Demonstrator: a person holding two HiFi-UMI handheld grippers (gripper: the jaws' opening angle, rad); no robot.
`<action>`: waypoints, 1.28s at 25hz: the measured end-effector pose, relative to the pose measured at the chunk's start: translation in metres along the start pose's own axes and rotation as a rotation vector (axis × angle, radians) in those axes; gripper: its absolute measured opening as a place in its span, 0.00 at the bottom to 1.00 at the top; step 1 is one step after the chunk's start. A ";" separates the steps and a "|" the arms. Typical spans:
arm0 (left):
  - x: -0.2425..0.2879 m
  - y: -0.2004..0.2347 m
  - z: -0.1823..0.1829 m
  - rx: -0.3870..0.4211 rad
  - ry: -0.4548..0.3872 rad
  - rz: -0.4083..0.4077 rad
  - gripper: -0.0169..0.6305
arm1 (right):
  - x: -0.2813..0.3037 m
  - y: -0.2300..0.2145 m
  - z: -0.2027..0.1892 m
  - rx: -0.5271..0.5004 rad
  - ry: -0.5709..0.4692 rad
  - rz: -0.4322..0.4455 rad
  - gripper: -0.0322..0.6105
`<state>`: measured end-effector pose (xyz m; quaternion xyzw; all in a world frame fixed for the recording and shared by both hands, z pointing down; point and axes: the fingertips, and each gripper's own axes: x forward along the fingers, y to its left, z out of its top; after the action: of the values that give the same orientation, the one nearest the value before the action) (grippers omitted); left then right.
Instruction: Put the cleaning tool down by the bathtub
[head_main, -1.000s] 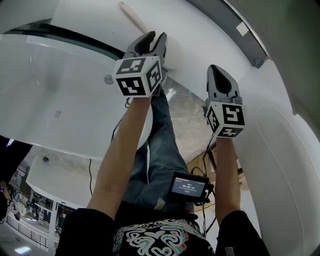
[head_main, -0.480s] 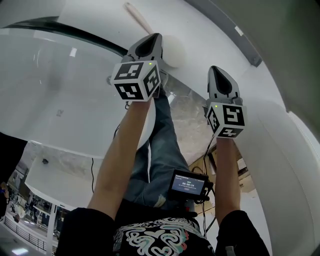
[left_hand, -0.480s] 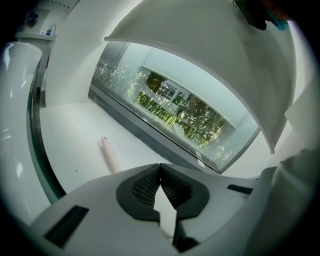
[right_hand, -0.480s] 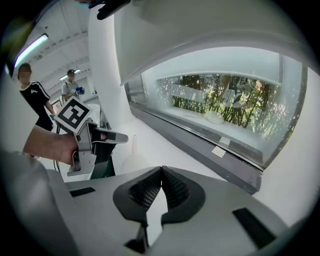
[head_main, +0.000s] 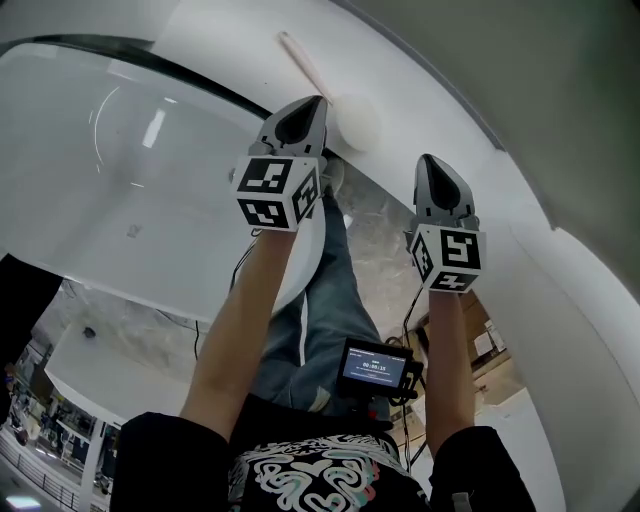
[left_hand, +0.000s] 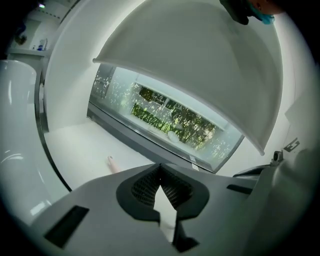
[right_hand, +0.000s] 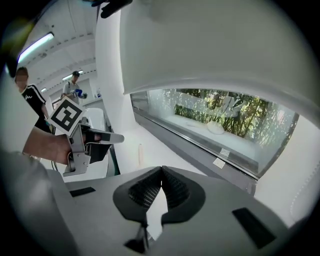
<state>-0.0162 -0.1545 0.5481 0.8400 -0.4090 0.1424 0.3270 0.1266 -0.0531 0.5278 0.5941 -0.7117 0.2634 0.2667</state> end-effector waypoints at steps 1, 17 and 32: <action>-0.005 0.000 0.002 0.013 -0.002 0.000 0.05 | -0.002 0.002 0.000 0.001 -0.002 -0.001 0.09; -0.111 -0.040 0.089 0.194 -0.090 -0.040 0.05 | -0.089 0.028 0.091 -0.009 -0.156 -0.084 0.09; -0.214 -0.099 0.159 0.377 -0.202 -0.050 0.05 | -0.199 0.042 0.147 -0.004 -0.291 -0.169 0.09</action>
<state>-0.0768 -0.0889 0.2781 0.9062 -0.3846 0.1233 0.1248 0.1054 -0.0080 0.2814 0.6833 -0.6907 0.1496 0.1835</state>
